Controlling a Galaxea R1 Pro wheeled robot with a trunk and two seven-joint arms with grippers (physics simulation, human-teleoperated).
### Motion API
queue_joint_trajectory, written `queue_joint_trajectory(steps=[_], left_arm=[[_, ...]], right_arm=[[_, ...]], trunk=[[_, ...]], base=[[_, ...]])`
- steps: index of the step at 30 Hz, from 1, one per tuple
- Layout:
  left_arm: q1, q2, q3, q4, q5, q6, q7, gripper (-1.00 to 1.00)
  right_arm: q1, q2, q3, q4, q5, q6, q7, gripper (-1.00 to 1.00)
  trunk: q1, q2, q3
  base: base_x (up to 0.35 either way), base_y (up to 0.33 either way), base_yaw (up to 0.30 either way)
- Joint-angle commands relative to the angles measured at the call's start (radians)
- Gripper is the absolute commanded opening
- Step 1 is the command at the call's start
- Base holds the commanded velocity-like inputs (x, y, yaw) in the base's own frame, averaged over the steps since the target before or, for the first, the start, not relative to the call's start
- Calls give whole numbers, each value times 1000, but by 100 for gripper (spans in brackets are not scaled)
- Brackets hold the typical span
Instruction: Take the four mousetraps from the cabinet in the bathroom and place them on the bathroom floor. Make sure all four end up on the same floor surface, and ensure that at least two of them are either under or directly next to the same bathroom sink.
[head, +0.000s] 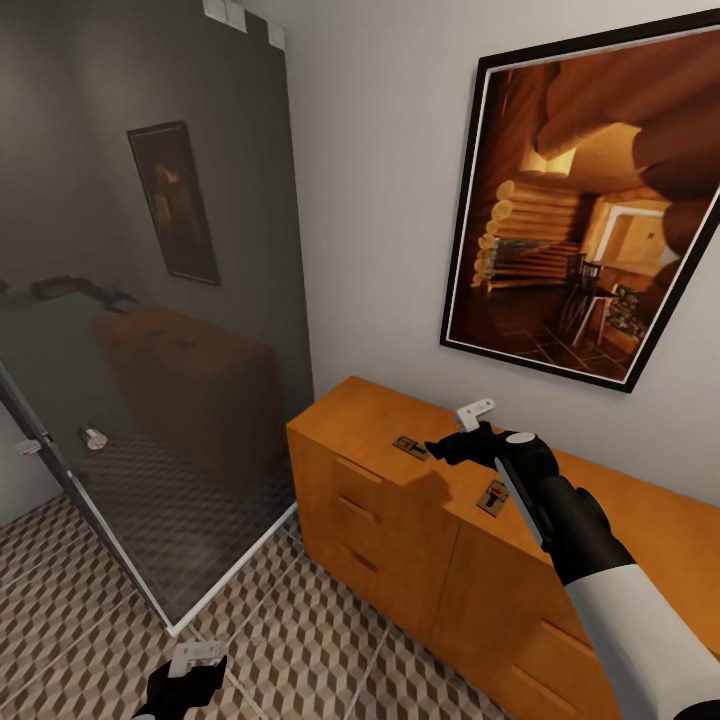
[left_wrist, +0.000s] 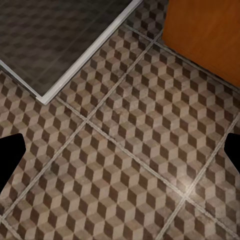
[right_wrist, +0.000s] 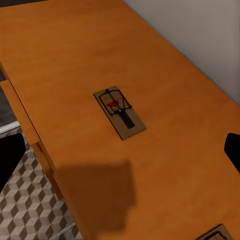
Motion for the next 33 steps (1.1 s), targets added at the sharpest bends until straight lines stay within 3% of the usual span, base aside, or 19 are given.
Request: queue_joint_trajectory(steps=[1,33], left_arm=[[-2,0,-9,4,9,-7,-2,100],[-2,-2,-9,4,9,-7,-2,100]], right_arm=[[-1,-1,1,-1,9,4,6,100],[-1,-1,3,-1,7,4,6,100]], trunk=[[1,-2,-2],[1,-2,-19]], base=[[0,0,0],[0,0,0]])
